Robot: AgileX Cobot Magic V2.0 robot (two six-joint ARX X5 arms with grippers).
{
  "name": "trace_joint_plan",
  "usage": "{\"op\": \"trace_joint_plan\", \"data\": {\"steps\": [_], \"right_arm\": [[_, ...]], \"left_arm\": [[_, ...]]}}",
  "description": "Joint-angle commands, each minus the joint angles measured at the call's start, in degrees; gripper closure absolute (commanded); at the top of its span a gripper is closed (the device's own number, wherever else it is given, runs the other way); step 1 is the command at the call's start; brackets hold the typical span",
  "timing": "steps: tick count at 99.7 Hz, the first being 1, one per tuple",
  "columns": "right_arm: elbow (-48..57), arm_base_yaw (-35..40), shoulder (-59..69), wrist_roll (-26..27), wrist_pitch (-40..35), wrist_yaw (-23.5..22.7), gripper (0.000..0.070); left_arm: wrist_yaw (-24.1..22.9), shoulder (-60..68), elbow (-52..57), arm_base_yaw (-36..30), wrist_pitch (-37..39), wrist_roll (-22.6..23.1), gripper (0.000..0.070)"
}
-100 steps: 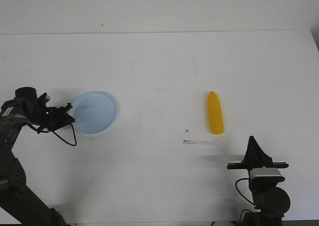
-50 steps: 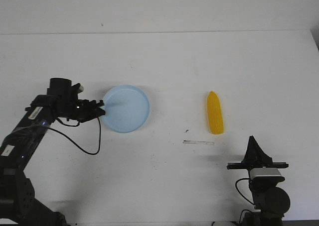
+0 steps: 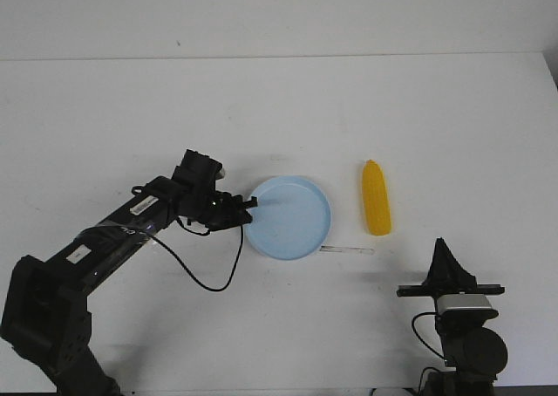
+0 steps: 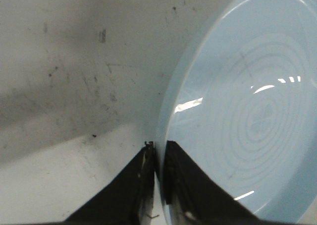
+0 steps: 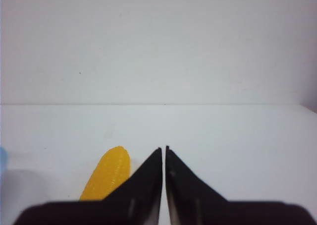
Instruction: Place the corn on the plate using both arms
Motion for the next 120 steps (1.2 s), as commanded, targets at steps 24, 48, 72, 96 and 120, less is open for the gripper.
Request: {"op": "trace_joint_plan", "data": {"steps": [24,48,72,96,120], "right_arm": [[-0.09,0.04,0.07,0.52,0.57,0.11,0.0687],[-0.09,0.04,0.07,0.52,0.57,0.11,0.0687],[-0.09,0.04,0.07,0.52,0.57,0.11,0.0687],[-0.09,0.04,0.07,0.52,0.57,0.11,0.0687],[-0.09,0.04,0.07,0.52,0.57,0.11,0.0687]], "left_arm": [[-5.03,1.86,0.81,-1.64,-0.33,-3.45,0.0699],[-5.09,1.86,0.81,-1.62,-0.48,-3.45,0.0556],[-6.88,1.55,0.81,-1.6,-0.79,-3.43,0.043],[-14.6,-3.85,0.81,0.52,-0.46,-0.17,0.0333],[-14.91,-12.33,0.52,2.56,2.93,9.66,0.0553]]}}
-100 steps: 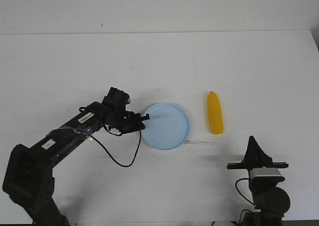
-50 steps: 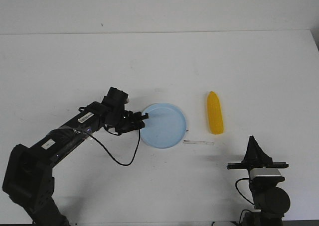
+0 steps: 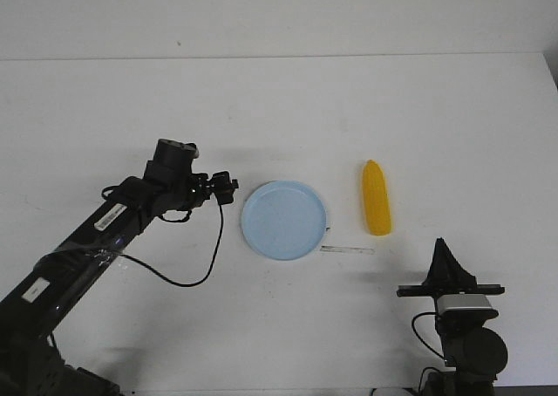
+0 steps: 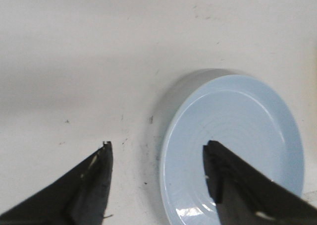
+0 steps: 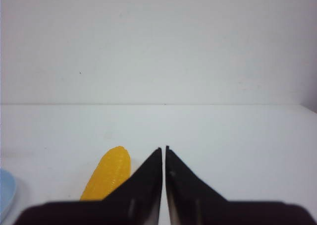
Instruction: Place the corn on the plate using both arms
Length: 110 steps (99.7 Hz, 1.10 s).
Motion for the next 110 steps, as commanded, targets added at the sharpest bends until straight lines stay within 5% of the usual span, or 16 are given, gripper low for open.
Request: {"op": "trace_joint_plan", "data": {"steps": [1,7,16,43,51,70,110], "right_arm": [[-0.09,0.04,0.07,0.52,0.57,0.11,0.0687],[-0.09,0.04,0.07,0.52,0.59,0.11,0.0687],[-0.09,0.04,0.07,0.52,0.57,0.11,0.0687],[-0.09,0.04,0.07,0.52,0.57,0.11,0.0687],[-0.09,0.04,0.07,0.52,0.57,0.11,0.0687],[-0.09,0.04,0.07,0.52,0.57,0.11,0.0687],[-0.09,0.04,0.07,0.52,0.57,0.11,0.0687]], "left_arm": [[-0.11,-1.55,0.44,0.11,1.05,5.95,0.0572],[-0.11,-4.22,-0.68,0.66,2.93,8.61,0.0667],[-0.11,-9.03,-4.11,2.01,8.0,12.74,0.07],[-0.66,-25.55,-20.39,7.91,25.03,21.18,0.07],[-4.42,-31.41,-26.14,10.51,28.48,21.9,0.0699],[-15.61,-44.87,-37.0,15.15,30.73,21.9,0.0699],[-15.8,-76.83,-52.35,17.31,26.67,29.18,0.0697]]}}
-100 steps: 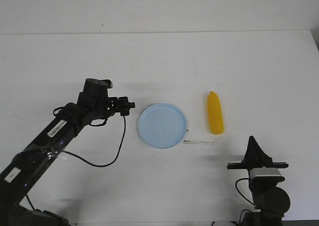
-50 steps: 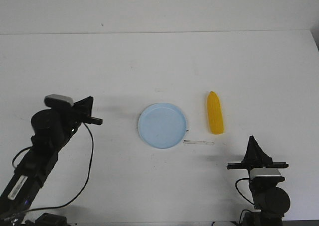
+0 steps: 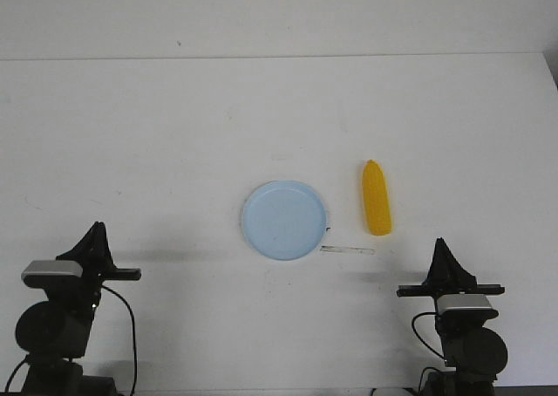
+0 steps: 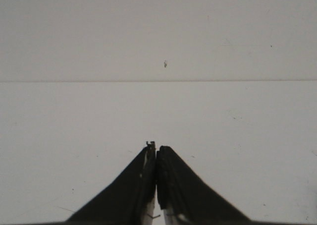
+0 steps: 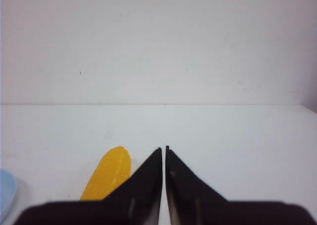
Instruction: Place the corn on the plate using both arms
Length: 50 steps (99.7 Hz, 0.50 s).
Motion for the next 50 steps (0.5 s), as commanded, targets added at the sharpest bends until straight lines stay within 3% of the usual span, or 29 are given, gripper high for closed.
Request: {"op": "trace_joint_plan", "data": {"steps": [1,21,50], "right_arm": [[-0.09,0.04,0.07,0.52,0.55,0.11,0.0687],[-0.09,0.04,0.07,0.52,0.55,0.11,0.0687],[-0.09,0.04,0.07,0.52,0.55,0.11,0.0687]], "left_arm": [[0.07,-4.04,0.24,-0.04,-1.66,3.82,0.0697],[0.07,-13.29,0.24,-0.04,-8.44,5.31,0.0696],[0.07,-14.45,0.26,-0.07,-8.72,3.58,0.0696]]}}
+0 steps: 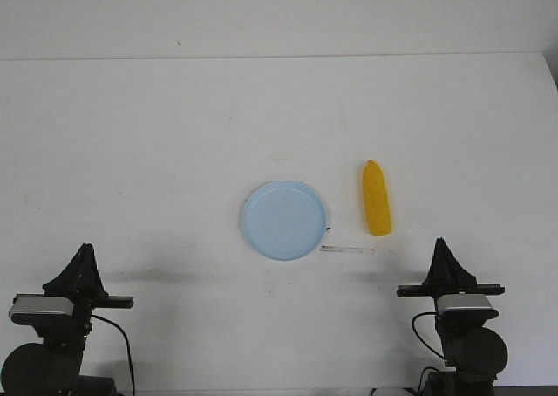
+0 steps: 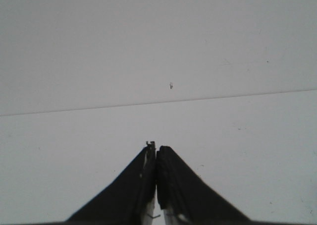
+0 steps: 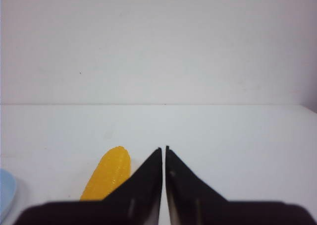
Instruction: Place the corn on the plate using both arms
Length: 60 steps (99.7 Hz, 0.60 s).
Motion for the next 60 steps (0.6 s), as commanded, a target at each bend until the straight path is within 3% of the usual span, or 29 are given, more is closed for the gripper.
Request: {"op": "trace_joint_plan", "data": {"steps": [1,15,60], "right_arm": [[-0.09,0.04,0.07,0.52,0.55,0.11,0.0687],[-0.09,0.04,0.07,0.52,0.55,0.11,0.0687],[-0.09,0.04,0.07,0.52,0.55,0.11,0.0687]], "left_arm": [[0.04,-0.02,0.48,-0.07,0.87,-1.29,0.0696],[0.04,-0.02,0.48,-0.07,0.92,-4.63,0.0697],[0.07,-0.02,0.48,-0.07,0.9,-5.27,0.0697]]}}
